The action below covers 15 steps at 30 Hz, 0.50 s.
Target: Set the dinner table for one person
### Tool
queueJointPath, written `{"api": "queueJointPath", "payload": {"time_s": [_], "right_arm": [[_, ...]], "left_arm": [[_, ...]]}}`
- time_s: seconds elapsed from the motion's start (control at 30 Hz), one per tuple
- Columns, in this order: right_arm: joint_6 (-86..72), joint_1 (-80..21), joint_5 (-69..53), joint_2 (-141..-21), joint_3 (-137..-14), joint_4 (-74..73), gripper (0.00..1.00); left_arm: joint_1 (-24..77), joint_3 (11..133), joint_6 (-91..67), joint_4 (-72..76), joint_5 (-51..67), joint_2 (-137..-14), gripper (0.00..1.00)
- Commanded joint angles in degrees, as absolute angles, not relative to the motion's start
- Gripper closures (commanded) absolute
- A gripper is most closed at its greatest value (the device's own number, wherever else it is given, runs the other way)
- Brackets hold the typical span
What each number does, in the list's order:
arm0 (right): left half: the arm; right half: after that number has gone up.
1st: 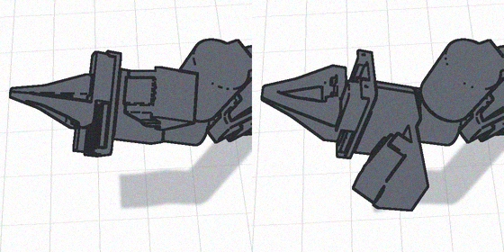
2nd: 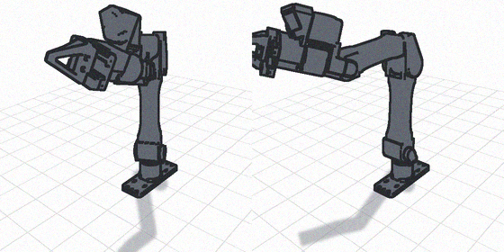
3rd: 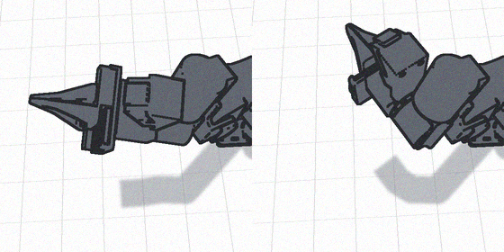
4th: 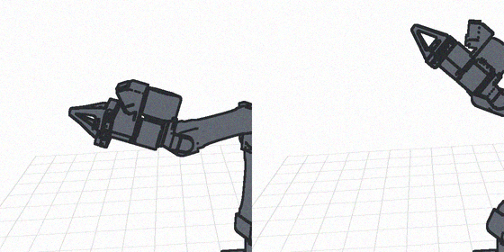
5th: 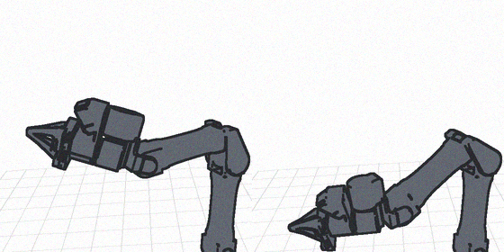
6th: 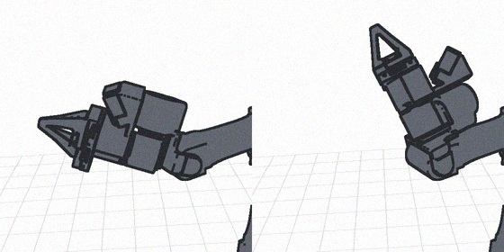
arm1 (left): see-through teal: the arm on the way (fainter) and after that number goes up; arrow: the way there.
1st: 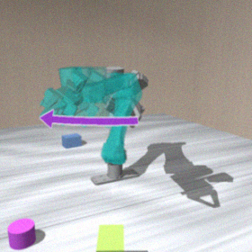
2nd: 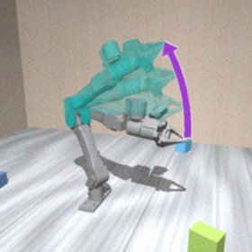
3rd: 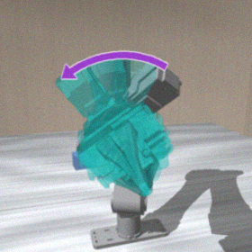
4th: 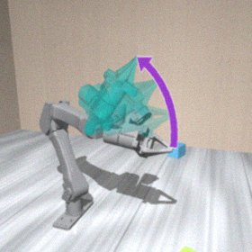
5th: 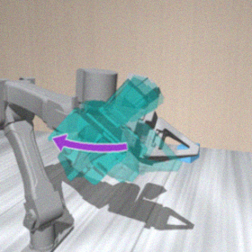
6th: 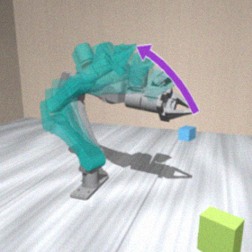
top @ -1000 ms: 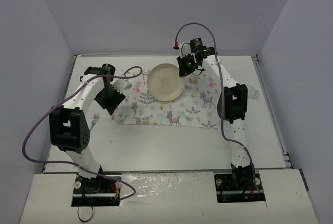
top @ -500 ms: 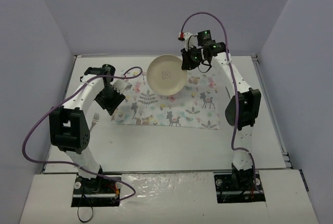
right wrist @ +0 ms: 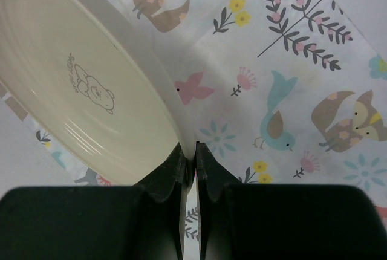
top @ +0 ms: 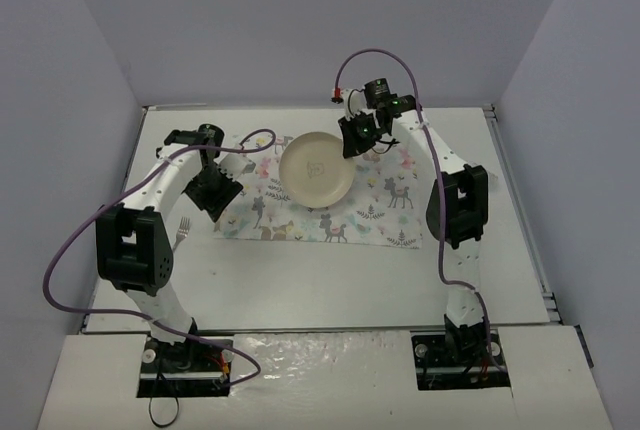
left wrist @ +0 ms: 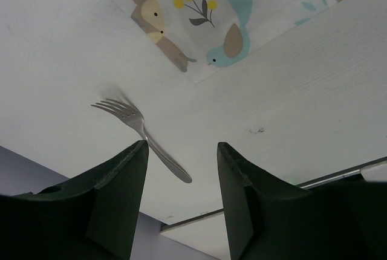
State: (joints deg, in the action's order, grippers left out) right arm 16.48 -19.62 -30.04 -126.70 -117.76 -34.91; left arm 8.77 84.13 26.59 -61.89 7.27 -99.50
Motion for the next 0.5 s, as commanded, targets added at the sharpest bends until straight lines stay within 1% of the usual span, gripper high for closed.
{"api": "queueJointPath", "payload": {"time_s": [0.0, 0.47], "right_arm": [[16.3, -20.74, -29.27, -127.15, -119.63, -33.46, 1.0], [16.77, -20.93, -23.04, -127.62, -118.11, -33.58, 1.0]], "left_arm": [[9.49, 84.46, 27.07, -61.79, 7.03, -96.69, 0.54], [9.41, 84.76, 27.62, -62.05, 6.6, -96.18, 0.54]]}}
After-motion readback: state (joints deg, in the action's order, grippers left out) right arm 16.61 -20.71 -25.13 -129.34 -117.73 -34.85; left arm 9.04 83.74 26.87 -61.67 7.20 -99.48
